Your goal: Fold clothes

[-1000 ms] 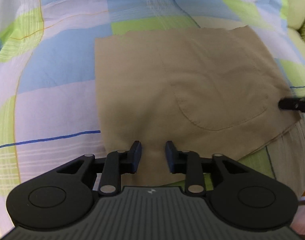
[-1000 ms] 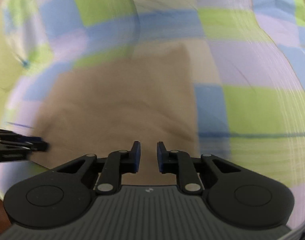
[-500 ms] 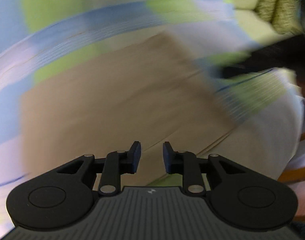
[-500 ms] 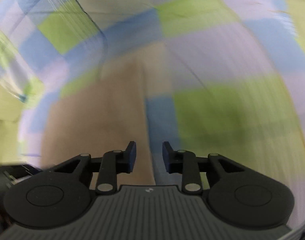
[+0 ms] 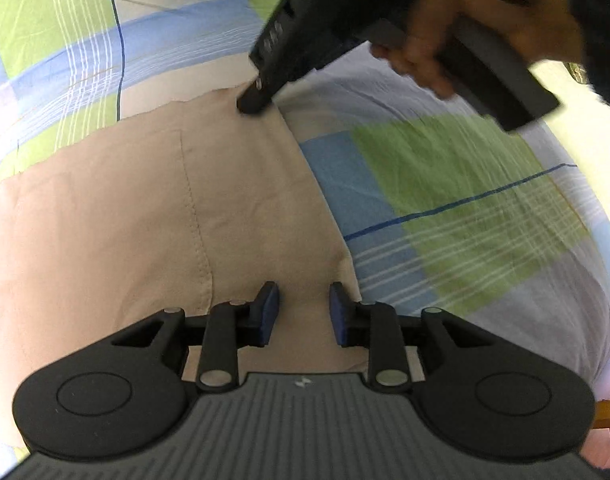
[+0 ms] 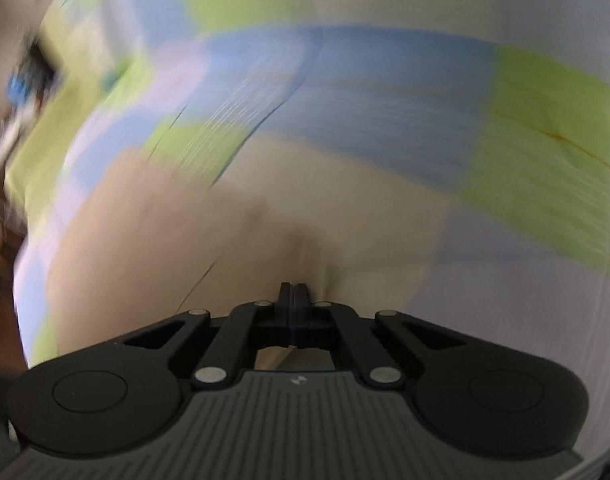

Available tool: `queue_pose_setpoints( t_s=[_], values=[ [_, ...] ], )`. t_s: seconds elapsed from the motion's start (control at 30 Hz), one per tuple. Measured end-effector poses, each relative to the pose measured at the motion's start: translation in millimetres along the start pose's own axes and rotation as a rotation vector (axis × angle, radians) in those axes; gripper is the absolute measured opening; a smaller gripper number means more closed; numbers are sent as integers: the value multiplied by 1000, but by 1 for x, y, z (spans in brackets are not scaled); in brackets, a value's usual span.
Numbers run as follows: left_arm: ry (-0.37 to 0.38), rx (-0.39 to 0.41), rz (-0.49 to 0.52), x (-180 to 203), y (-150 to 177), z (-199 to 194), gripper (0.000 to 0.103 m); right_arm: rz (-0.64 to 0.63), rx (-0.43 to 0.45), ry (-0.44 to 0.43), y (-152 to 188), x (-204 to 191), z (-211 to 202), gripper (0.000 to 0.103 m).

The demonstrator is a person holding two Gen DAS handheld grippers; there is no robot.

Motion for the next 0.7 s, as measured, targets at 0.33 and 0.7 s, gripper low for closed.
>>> queue_pose_setpoints(
  t_s=[0.33,0.7],
  values=[
    [47,-31,-58,7,-5,6,36,-42,-43,-138,24,-44,-28,5],
    [-5,120,-68,-43,-2,-39,40,91,126,35,-6,-13,-37,11]
  ],
)
Point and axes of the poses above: each gripper's, at about its wrist camera, not at the fingertips, and z roughly the way its jaws point, x to its right, y to its underside, the point moved 8 cm from there along z, roughly the way its jaws point, and after that the axes turned 11 degrees about -x, right-handed, at the moved point
